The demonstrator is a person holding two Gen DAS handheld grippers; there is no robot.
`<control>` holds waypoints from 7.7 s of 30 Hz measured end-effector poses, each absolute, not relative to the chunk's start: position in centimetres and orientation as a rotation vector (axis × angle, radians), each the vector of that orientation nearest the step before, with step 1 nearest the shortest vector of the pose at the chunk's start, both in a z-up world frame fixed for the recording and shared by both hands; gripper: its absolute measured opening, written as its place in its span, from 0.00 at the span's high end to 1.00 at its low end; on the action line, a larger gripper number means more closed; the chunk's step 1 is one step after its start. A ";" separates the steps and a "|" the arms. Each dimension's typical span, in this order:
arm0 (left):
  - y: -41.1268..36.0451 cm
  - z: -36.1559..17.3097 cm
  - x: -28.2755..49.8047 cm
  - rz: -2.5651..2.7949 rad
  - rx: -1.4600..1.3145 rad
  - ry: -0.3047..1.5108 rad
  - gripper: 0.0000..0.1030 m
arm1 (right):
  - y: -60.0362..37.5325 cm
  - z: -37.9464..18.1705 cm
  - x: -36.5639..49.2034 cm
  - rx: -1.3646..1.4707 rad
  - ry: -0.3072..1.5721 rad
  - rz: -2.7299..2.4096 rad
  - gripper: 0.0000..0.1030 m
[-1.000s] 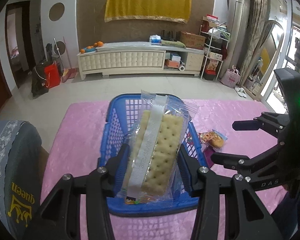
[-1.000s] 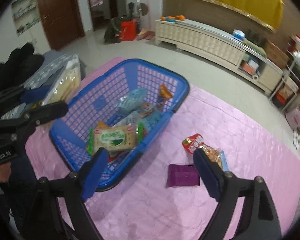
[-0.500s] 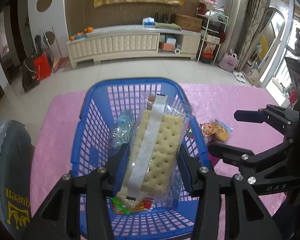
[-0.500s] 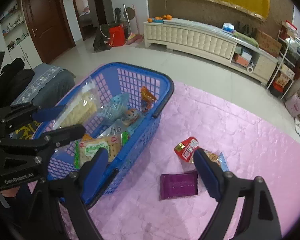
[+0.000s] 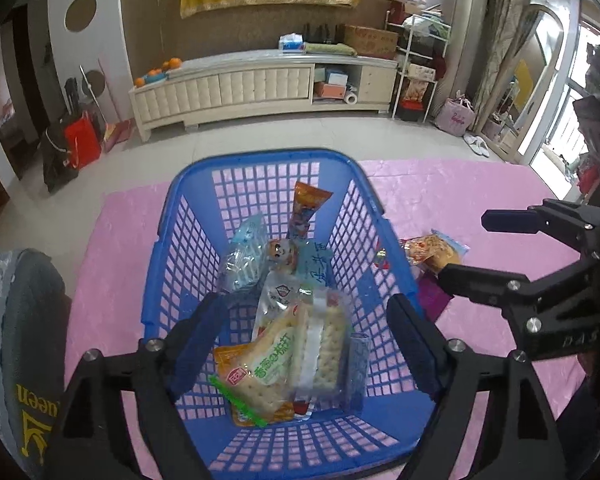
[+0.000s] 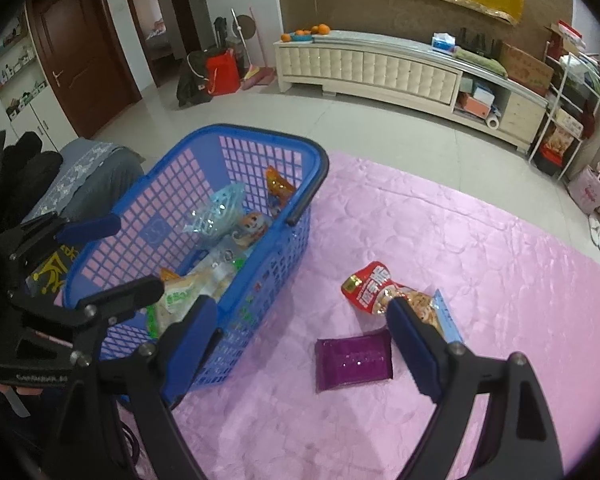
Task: Organize snacks
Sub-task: 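Withdraw both grippers from the basket toward the remaining snacks, then grasp the purple packet with the left gripper and lift it, then grasp the blue-wrapped round cake with the right gripper while the left holds the purple packet, then carry both packets over the basket and release them from both grippers, then move the right gripper from the basket to the red snack bag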
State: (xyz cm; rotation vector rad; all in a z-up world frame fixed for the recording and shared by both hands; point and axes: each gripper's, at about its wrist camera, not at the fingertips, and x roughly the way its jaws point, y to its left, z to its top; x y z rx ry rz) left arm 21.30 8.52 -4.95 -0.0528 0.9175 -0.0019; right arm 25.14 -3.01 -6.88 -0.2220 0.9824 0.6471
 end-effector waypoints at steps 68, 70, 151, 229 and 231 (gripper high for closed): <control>-9.2 -19.6 31.3 -0.246 0.237 1.160 0.20 | -21.4 -17.6 27.3 -0.048 1.082 0.539 0.13; -8.9 -19.8 31.4 -0.259 0.186 1.184 0.23 | -21.6 -17.6 27.3 -0.047 1.079 0.537 0.13; -7.3 -1.4 18.2 -0.070 0.064 0.719 0.52 | -17.0 -1.5 18.9 -0.254 0.755 0.708 0.40; 11.4 -2.1 17.0 0.028 -0.088 0.817 0.52 | 1.8 -5.1 23.7 -0.217 0.898 0.709 0.00; 11.4 -2.6 17.7 0.017 -0.099 0.834 0.52 | 1.5 -5.3 23.9 -0.229 0.899 0.699 0.00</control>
